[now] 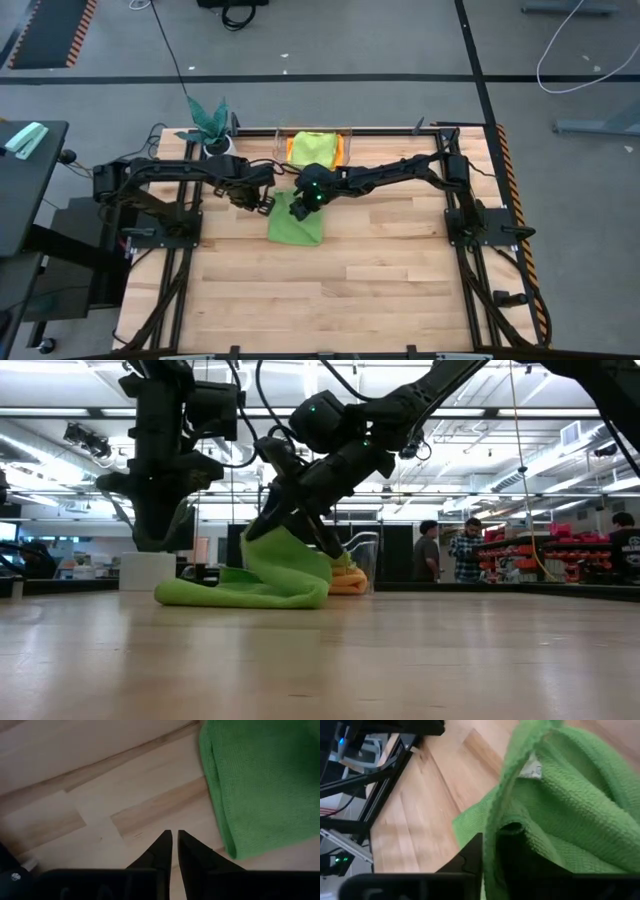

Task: Fold microfiber towels
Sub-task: Fold the green towel

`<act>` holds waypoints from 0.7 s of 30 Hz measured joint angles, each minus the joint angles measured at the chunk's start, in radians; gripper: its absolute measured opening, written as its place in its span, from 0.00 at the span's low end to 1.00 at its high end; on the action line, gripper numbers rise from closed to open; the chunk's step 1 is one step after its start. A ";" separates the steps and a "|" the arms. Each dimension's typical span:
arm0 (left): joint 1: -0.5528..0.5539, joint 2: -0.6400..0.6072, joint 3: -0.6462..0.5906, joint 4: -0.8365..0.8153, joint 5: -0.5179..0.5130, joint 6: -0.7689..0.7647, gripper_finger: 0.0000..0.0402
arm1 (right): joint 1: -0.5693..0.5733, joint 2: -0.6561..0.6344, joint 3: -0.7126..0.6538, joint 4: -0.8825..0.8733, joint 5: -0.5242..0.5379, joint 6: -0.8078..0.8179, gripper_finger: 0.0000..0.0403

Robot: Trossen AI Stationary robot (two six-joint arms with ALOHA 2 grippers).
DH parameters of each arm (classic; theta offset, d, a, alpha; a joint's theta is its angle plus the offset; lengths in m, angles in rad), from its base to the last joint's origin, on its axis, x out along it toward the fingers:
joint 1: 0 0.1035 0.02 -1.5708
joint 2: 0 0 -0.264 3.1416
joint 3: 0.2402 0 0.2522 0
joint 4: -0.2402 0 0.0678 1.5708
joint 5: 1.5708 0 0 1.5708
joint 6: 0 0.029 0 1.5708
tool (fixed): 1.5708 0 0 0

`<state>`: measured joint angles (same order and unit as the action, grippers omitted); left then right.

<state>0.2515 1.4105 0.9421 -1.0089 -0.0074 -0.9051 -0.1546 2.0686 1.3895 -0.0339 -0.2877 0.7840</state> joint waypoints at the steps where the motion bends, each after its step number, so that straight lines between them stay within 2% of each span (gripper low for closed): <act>1: 0.002 0.000 0.000 0.004 0.000 0.001 0.09 | 0.001 0.000 0.000 0.001 -0.001 -0.001 0.19; 8: 0.016 0.000 0.000 0.021 0.000 0.034 0.10 | -0.011 0.000 0.000 -0.001 0.000 0.024 0.36; 15: 0.016 0.000 0.000 0.039 -0.002 0.060 0.08 | -0.045 -0.065 -0.002 -0.028 0.004 0.000 0.42; 18: 0.016 0.000 0.000 0.041 -0.008 0.064 0.07 | -0.049 -0.134 -0.002 -0.187 0.036 -0.025 0.42; 21: 0.016 0.000 0.000 0.041 -0.016 0.088 0.08 | -0.033 -0.198 -0.005 -0.412 0.158 -0.093 0.40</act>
<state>0.2676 1.4101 0.9421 -0.9676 -0.0233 -0.8169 -0.1871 1.8705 1.3849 -0.4459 -0.1293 0.6907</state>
